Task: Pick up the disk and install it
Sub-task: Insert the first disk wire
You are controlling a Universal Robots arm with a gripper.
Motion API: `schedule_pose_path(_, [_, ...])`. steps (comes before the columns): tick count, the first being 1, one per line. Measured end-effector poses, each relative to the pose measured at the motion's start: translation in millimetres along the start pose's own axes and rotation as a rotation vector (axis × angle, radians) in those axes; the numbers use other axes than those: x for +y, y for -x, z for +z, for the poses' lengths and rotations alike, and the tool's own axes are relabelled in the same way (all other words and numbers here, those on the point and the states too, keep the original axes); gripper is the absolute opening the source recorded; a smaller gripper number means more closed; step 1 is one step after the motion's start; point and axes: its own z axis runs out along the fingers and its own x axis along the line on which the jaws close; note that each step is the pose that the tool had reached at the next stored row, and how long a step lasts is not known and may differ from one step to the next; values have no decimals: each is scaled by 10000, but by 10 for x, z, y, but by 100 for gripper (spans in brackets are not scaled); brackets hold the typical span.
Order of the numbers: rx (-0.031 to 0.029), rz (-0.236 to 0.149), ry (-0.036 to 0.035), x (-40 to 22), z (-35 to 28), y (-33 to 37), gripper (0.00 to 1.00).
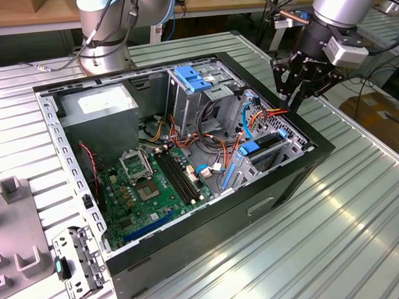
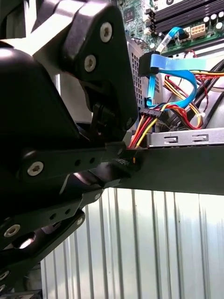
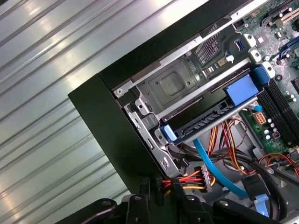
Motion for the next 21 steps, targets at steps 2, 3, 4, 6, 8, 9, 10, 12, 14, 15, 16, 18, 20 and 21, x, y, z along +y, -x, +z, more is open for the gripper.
schedule_pose_path(2, [4, -2, 4, -2, -68, -3, 18])
schedule_pose_path(3, [3, -2, 2, -2, -72, -3, 16])
schedule_pose_path(4, [2, -2, 1, -2, -71, -3, 16])
schedule_pose_path(6, [7, -1, 8, 10, -74, 15, 16])
schedule_pose_path(8, [6, -3, 8, 46, -76, 70, 16])
schedule_pose_path(9, [7, -2, 8, 58, -78, 87, 16])
schedule_pose_path(10, [7, -2, 7, 61, -77, 91, 16])
schedule_pose_path(12, [6, -4, 8, 61, -77, 91, 16])
schedule_pose_path(14, [7, -3, 8, 61, -78, 92, 16])
schedule_pose_path(15, [6, -3, 8, 62, -78, 93, 16])
schedule_pose_path(16, [7, 2, 8, 62, -78, 93, 16])
schedule_pose_path(18, [9, 113, 12, 62, -77, 94, 16])
schedule_pose_path(20, [12, 242, 17, 63, -78, 95, 16])
schedule_pose_path(21, [13, 299, 20, 63, -78, 95, 16])
